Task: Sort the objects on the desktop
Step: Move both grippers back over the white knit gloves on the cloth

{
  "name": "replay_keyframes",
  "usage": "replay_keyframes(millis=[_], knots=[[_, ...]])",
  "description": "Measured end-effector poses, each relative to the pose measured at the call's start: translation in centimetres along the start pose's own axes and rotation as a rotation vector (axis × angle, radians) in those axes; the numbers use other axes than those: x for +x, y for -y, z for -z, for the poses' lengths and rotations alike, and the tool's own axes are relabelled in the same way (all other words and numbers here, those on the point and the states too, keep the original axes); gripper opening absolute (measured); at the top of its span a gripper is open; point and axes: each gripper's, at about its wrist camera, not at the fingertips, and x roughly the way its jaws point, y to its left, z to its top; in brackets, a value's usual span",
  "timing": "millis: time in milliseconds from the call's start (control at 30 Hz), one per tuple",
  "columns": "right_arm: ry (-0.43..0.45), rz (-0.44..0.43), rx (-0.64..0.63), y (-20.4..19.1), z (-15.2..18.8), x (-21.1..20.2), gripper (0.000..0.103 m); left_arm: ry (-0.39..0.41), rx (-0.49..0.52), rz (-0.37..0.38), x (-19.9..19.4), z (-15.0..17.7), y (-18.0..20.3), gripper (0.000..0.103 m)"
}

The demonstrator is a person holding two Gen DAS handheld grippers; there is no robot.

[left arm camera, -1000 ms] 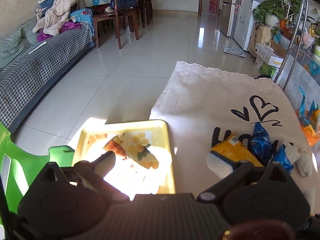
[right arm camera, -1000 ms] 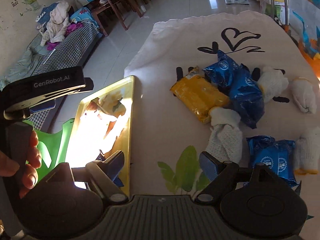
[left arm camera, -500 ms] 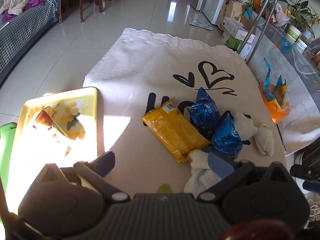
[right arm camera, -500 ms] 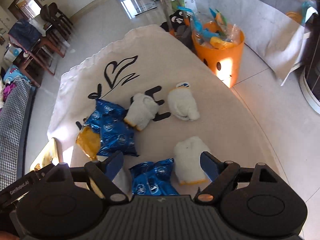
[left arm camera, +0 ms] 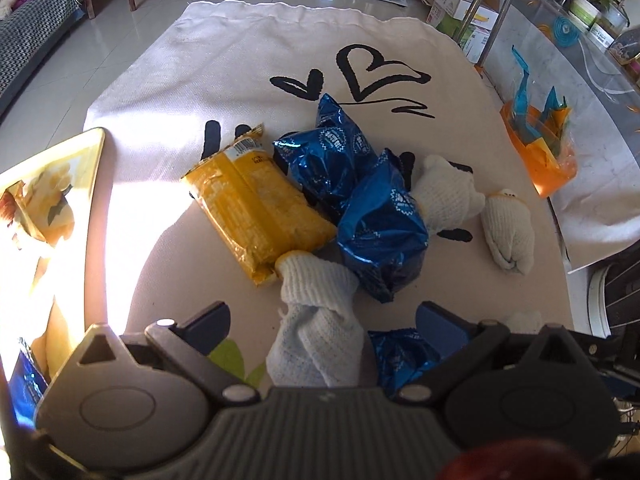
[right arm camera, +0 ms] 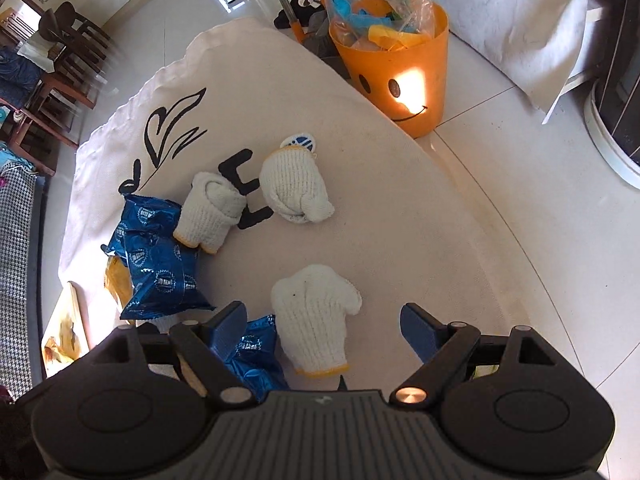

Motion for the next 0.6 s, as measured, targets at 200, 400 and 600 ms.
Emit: replay_keyframes(millis=[200,400,600], knots=[[-0.011,-0.014,0.011,-0.1,0.0,1.0,0.084,-0.032,-0.042,-0.023,1.6,-0.2,-0.2,0.102],[-0.019,-0.003,0.022,0.1,-0.2,1.9,0.084,-0.044,-0.051,-0.013,2.0,-0.3,0.0,0.102],[-0.015,0.004,0.015,0.0,-0.3,2.9,0.084,-0.071,-0.042,-0.040,3.3,0.1,0.4,0.102]])
